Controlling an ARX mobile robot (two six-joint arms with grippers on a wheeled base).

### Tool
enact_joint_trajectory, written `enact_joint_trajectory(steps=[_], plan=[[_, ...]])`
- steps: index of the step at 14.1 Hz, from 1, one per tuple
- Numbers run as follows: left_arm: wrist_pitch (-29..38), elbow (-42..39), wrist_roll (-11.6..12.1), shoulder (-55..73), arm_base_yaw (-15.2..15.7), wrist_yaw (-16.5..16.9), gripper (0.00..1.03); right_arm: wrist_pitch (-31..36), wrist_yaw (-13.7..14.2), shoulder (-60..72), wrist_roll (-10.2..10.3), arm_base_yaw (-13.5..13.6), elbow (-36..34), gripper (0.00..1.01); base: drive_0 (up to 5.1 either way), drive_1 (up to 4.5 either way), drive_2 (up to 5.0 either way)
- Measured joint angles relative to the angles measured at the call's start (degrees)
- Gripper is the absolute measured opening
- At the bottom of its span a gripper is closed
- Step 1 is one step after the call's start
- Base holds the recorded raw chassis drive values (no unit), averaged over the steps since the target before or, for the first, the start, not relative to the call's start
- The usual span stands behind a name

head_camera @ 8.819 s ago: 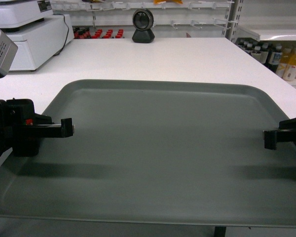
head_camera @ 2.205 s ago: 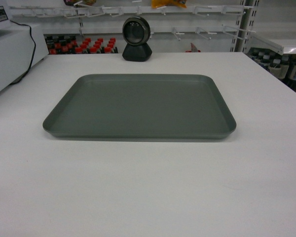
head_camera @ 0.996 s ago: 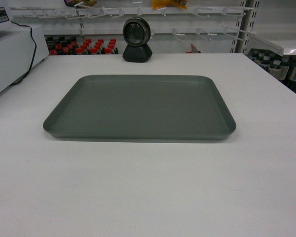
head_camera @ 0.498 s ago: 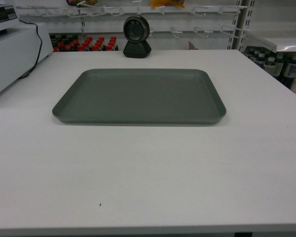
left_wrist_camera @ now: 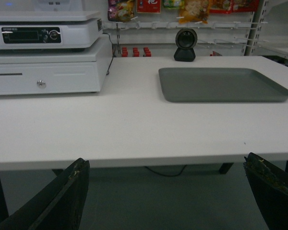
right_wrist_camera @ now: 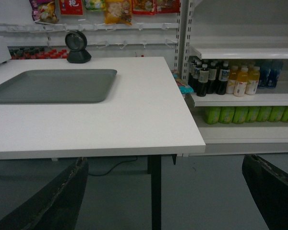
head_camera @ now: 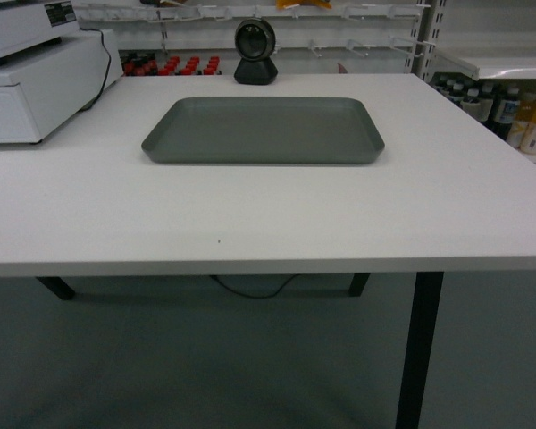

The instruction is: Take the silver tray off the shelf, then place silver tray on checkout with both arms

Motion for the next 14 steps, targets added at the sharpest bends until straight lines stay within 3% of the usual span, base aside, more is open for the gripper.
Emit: enact_joint_trajectory(steps=[14], plan=[[0.1,0.0,0.0,0.0,0.0,0.0,0.98,0.2,0.0,0.0,0.0,0.0,0.0,0.98,0.0,0.00,0.0]])
